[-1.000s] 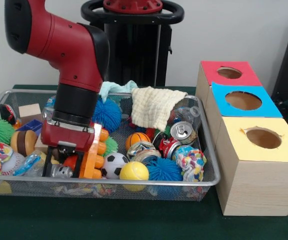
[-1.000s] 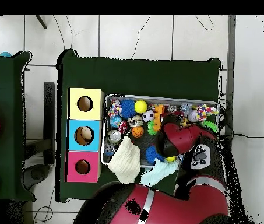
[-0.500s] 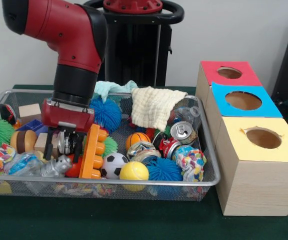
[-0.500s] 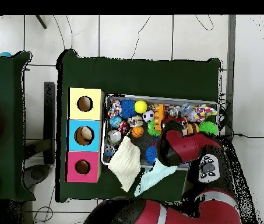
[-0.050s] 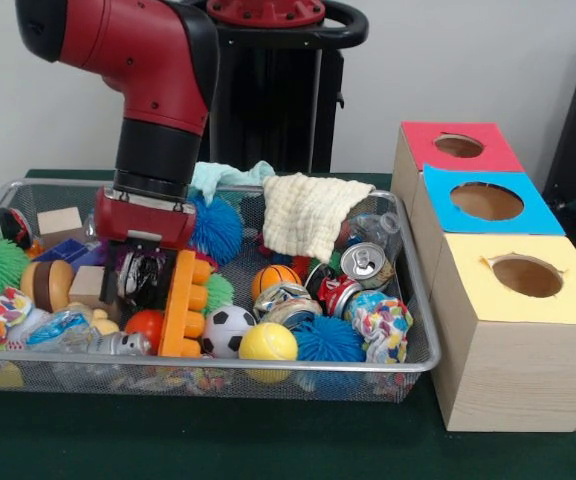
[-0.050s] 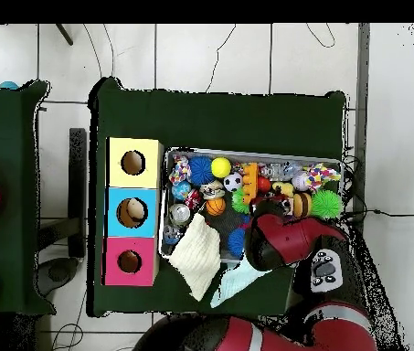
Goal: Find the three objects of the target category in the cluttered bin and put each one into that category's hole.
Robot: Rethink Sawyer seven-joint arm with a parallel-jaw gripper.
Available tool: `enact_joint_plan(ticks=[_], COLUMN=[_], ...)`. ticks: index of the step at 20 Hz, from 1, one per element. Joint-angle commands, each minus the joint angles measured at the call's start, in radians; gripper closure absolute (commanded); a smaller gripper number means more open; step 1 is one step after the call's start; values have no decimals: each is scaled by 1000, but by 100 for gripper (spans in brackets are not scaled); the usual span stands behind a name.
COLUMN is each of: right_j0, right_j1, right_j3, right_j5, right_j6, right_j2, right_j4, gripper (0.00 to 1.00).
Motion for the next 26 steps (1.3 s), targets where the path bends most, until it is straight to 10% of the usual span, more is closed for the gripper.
enact_joint_plan(ticks=[1,15,26], right_j0=[-2,132,401], right_j1=[91,341,605], right_j3=[15,-214,-320], right_j5=[113,189,37], right_j6=[10,72,216], right_j2=[43,-107,-553], right_j4=[-49,50,340], gripper=[0,0,0])
